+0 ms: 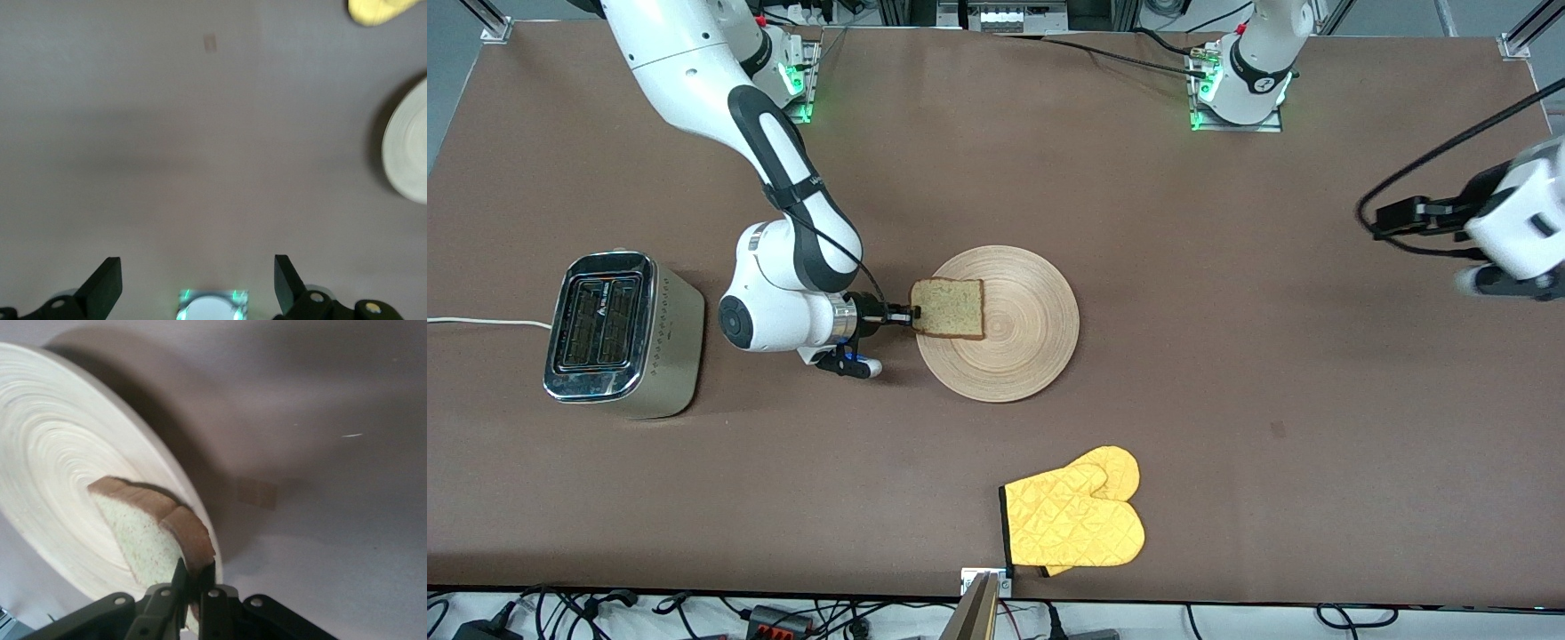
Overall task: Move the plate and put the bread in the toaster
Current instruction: 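Carry the bread slice with the right gripper above the toaster slot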
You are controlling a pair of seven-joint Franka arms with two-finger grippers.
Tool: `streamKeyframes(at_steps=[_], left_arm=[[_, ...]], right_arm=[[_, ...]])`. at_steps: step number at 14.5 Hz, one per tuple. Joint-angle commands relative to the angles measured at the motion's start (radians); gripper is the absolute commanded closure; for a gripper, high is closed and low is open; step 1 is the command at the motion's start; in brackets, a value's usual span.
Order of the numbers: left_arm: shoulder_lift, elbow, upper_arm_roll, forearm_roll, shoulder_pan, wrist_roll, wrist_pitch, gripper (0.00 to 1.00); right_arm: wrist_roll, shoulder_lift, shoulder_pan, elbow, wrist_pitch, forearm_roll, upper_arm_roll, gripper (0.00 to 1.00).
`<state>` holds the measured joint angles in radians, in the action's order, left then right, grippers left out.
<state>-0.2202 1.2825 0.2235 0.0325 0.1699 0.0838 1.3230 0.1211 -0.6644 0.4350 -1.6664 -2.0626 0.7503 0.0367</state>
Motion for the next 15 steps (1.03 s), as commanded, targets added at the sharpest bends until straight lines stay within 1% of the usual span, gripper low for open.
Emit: streamKeyframes(at_steps=[1, 2, 4, 5, 6, 8, 10, 12, 14, 15], left_arm=[[0.209, 0.301, -0.226, -0.046, -0.208, -0.027, 0.241, 0.00], [0.240, 0.358, -0.236, -0.048, -0.217, -0.029, 0.290, 0.00], [0.251, 0.391, -0.240, -0.048, -0.219, -0.030, 0.326, 0.00], [0.262, 0.411, -0.242, -0.046, -0.217, -0.032, 0.328, 0.00], [0.289, 0.440, -0.242, -0.043, -0.217, -0.029, 0.337, 0.00], [0.280, 0.428, -0.237, -0.045, -0.216, -0.027, 0.334, 0.00], [0.279, 0.411, -0.234, -0.043, -0.216, -0.032, 0.328, 0.00], [0.279, 0.406, -0.228, -0.036, -0.216, -0.033, 0.305, 0.00], [0.279, 0.397, -0.227, -0.031, -0.217, -0.035, 0.305, 0.00], [0.277, 0.388, -0.224, -0.017, -0.220, -0.033, 0.302, 0.00]], right_arm=[[0.026, 0.023, -0.015, 0.084, 0.134, 0.001, 0.020, 1.00], [0.041, 0.032, -0.028, 0.118, 0.195, -0.005, 0.038, 1.00], [0.078, 0.042, -0.036, 0.206, 0.328, -0.006, 0.089, 1.00], [0.084, 0.045, -0.035, 0.241, 0.397, -0.015, 0.132, 1.00], [0.084, 0.046, -0.032, 0.275, 0.460, -0.049, 0.167, 1.00], [0.089, 0.060, -0.032, 0.339, 0.545, -0.164, 0.238, 1.00], [0.081, 0.101, -0.032, 0.350, 0.578, -0.274, 0.288, 1.00], [0.083, 0.161, -0.035, 0.350, 0.616, -0.429, 0.305, 1.00], [0.065, 0.201, -0.038, 0.349, 0.625, -0.567, 0.307, 1.00], [0.031, 0.207, -0.050, 0.349, 0.625, -0.618, 0.308, 1.00]])
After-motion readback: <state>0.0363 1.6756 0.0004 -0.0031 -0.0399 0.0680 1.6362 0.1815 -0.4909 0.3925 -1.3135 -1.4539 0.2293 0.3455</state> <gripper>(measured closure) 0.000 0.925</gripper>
